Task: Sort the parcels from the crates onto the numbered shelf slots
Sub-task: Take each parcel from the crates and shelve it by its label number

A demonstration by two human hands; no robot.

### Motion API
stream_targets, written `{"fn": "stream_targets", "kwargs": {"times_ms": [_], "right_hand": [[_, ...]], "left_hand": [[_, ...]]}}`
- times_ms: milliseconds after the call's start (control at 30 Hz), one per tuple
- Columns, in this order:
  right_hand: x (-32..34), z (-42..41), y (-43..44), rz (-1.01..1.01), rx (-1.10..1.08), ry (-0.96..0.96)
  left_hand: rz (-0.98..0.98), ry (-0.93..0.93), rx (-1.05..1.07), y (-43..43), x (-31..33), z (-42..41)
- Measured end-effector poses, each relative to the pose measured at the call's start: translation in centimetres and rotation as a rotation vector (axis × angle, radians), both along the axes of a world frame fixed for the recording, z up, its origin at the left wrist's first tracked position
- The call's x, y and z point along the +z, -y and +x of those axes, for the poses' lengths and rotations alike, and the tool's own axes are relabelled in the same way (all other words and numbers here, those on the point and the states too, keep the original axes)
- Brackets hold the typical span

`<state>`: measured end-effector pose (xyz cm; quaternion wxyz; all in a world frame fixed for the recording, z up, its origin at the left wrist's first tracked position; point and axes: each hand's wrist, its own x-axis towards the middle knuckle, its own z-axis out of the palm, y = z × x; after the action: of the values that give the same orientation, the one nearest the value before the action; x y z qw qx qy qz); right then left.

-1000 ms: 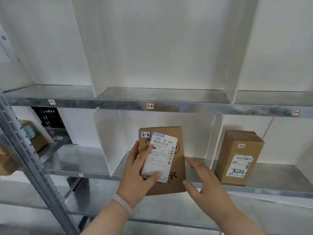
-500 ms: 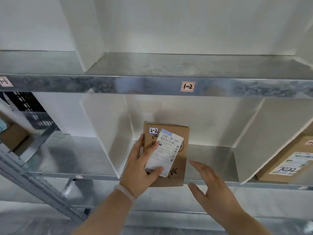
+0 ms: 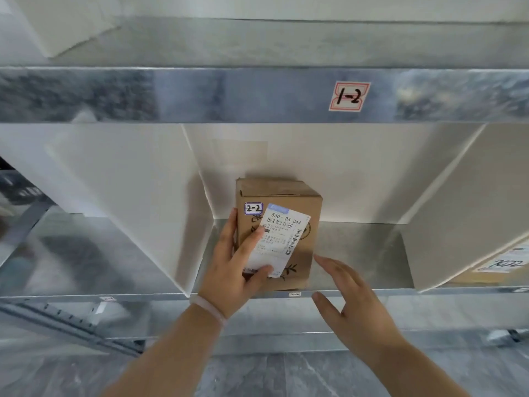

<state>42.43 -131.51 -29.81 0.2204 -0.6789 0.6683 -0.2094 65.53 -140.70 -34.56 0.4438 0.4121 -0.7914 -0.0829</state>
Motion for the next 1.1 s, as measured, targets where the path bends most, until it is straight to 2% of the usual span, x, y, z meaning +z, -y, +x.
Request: {"fn": "stream_targets", "kwargs": {"times_ms": [100, 267, 467, 833, 1000, 1100], "right_hand": [[-0.5, 0.2, -0.2, -0.019, 0.019, 0.040], [-1.5, 0.7, -0.4, 0.037, 0.022, 0.048], [-2.4, 1.2, 0.1, 0.004, 0.034, 0.044], [-2.3, 1.7, -1.3, -0.032, 0.091, 0.050], [-0.9, 2.3, -3.8, -0.055, 0.127, 0.015], [0.5, 2.8, -5.8, -0.111, 0.231, -0.055]], "left_hand": [[-0.070, 0.041, 0.068, -0.5, -1.2, 0.5], [-0.077, 0.057, 0.132, -1.4, -2.9, 0.6], [-0.047, -0.013, 0.115, -1.2, -3.5, 0.4], [-0.042, 0.033, 0.115, -2.7, -3.0, 1.9], [-0.033, 0.165, 0.200, -7.5, -0.9, 2.3], [-0.019, 0.259, 0.305, -12.4, 0.9, 2.5]]}}
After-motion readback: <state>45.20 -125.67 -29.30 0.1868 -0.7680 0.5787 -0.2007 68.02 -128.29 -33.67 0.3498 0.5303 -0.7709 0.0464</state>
